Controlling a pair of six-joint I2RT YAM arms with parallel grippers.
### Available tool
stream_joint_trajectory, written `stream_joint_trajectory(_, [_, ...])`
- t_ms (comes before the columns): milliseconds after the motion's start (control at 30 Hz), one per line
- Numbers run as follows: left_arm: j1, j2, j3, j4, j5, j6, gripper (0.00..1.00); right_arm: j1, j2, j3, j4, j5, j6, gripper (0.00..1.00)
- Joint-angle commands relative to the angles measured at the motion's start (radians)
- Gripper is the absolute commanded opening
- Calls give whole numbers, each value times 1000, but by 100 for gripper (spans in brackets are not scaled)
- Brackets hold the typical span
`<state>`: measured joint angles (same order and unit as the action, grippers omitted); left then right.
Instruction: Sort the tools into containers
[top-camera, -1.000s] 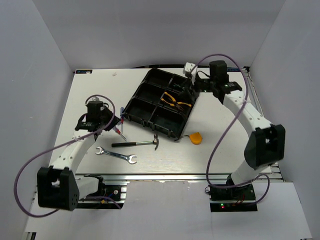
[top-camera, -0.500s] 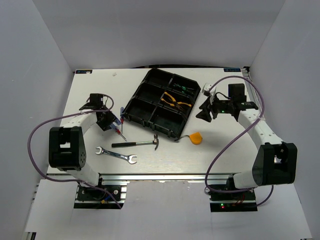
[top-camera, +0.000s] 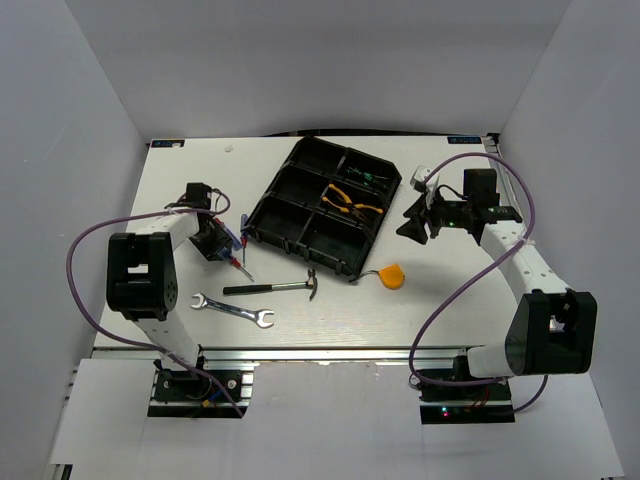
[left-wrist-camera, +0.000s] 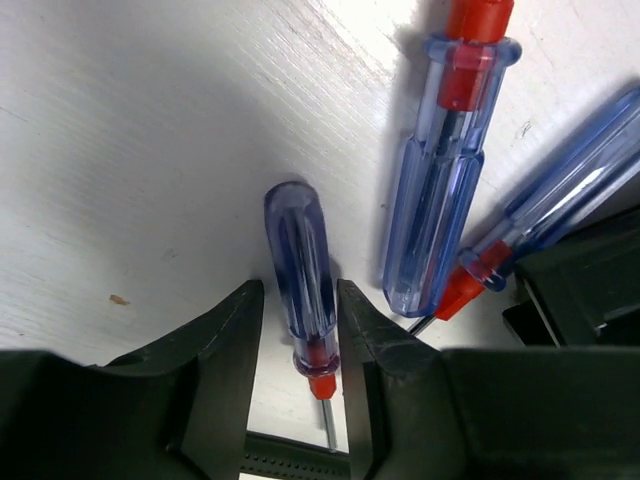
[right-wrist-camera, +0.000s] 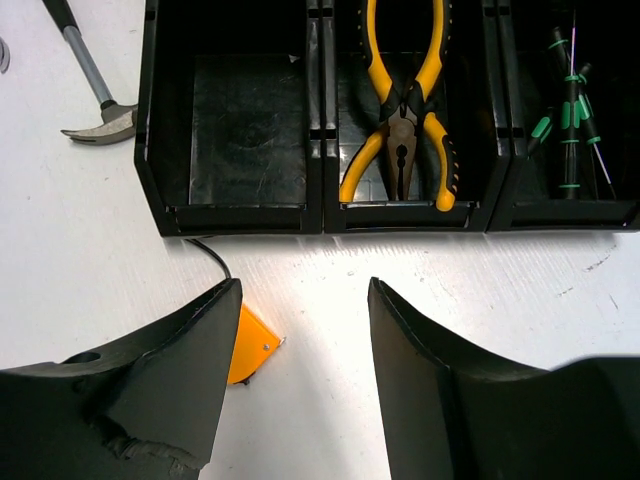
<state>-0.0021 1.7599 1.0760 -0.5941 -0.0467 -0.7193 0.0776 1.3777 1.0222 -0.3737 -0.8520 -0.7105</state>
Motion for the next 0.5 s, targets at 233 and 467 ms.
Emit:
stream_joint_trajectory(233, [1,61,22,-50,-156,-6,33,-19,-28,-13,35,-32,5,60])
stream_joint_trajectory(467, [1,-66,65,-73,-190,-3,3,-32,-43,-19,-24,-35,-49,60])
